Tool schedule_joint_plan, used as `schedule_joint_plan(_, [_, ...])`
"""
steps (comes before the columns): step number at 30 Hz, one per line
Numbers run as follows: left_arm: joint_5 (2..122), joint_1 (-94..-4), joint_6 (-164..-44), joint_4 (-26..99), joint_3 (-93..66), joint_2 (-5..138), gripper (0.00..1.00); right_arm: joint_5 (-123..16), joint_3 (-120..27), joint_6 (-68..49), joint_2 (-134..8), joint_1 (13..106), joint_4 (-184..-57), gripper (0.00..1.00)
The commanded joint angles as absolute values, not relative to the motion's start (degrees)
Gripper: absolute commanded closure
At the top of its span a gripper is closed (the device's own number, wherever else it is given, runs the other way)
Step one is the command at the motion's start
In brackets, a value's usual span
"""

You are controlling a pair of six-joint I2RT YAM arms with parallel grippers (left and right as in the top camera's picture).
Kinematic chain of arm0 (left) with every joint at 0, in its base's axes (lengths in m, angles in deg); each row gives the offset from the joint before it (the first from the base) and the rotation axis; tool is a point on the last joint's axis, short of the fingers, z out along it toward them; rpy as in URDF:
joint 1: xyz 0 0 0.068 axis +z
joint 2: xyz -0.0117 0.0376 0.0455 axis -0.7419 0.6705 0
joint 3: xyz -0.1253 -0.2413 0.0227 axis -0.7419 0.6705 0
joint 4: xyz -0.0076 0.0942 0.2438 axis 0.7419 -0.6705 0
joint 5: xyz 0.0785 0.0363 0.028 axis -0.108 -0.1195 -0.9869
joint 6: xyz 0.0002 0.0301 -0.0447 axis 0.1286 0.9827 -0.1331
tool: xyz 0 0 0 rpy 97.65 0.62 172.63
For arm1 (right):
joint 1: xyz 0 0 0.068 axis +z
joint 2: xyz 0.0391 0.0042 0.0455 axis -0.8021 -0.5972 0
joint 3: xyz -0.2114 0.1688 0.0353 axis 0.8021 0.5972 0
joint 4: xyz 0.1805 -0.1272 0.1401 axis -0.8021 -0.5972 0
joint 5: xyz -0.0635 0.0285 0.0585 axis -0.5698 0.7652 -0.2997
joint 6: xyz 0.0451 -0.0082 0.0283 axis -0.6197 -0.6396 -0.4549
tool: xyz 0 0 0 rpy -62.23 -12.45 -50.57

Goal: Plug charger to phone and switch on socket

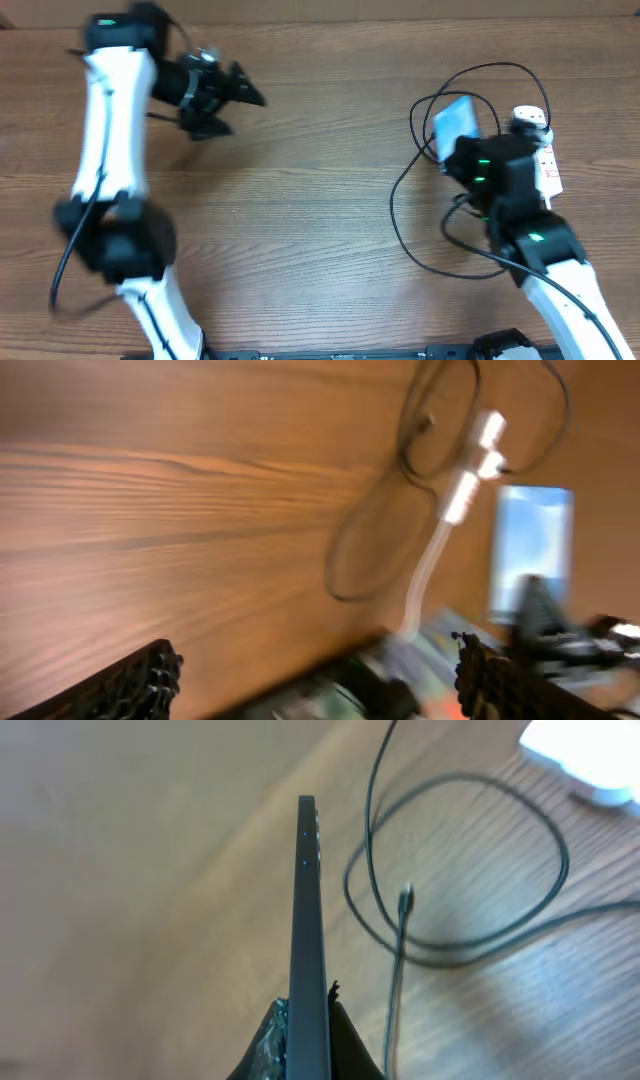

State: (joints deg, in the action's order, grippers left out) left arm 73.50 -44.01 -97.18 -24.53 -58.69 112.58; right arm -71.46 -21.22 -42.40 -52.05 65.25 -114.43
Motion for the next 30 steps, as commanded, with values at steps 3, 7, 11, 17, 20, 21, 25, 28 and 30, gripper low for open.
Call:
schedule_joint_plan(3, [51.5, -43.4, -93.4, -26.2, -58.2, 91.5, 0.16, -61.6, -22.0, -44.3, -50.8, 60.0, -114.2, 0.96])
schedule_joint_plan(7, [45.7, -45.6, -93.5, -26.2, -52.2, 75.5, 0.15, -60.9, -20.7, -45.4, -50.8, 59.6, -113.8, 0.96])
schedule_joint_plan(11, [31.3, -45.9, -101.4, -25.8, -41.5, 57.6, 0.02, -56.0, -19.2, -45.4, -50.8, 59.6, -111.3, 0.96])
schedule_joint_plan(17, [27.3, -45.9, -121.7, -11.4, -9.9, 28.9, 0.01, -48.3, -19.1, -45.3, -51.5, 59.6, -110.0, 0.96])
schedule_joint_plan(20, [32.7, -45.9, -130.1, 1.2, 6.7, 21.4, 0.0, -44.2, -19.1, -45.2, -51.5, 59.6, -110.5, 0.96])
schedule_joint_plan(21, [35.6, -45.9, -132.2, 5.5, 11.1, 20.5, 0.01, -42.6, -19.0, -45.2, -51.5, 59.6, -110.5, 0.96])
schedule_joint_plan(25, [55.1, -45.9, -143.1, 34.3, 29.9, 23.1, 0.0, -34.1, -17.9, -49.0, -51.5, 59.6, -109.6, 0.96])
schedule_joint_plan(28, [66.7, -46.0, -157.2, 61.2, 40.3, 29.9, 0.0, -32.3, -16.0, -51.7, -51.5, 59.7, -107.2, 0.96])
schedule_joint_plan(30, [70.9, -46.0, -167.3, 75.2, 44.2, 35.6, 0.0, -32.2, -14.0, -54.3, -51.6, 59.7, -103.5, 0.96])
